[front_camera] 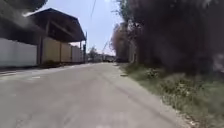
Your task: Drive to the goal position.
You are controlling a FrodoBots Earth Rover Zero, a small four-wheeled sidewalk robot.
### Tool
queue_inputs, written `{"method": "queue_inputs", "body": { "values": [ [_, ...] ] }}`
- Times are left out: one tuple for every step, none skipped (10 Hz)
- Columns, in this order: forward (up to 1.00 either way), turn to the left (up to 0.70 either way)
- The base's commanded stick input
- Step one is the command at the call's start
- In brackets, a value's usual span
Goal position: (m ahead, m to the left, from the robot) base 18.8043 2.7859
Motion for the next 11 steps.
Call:
{"method": "queue_inputs", "body": {
  "values": [
    [1.0,0.0],
    [1.0,0.0],
    [1.0,0.0],
    [1.0,0.0],
    [1.0,0.0],
    [1.0,0.0],
    [1.0,0.0],
    [1.0,0.0],
    [1.0,0.0],
    [1.0,0.0],
    [1.0,0.0]
  ]
}}
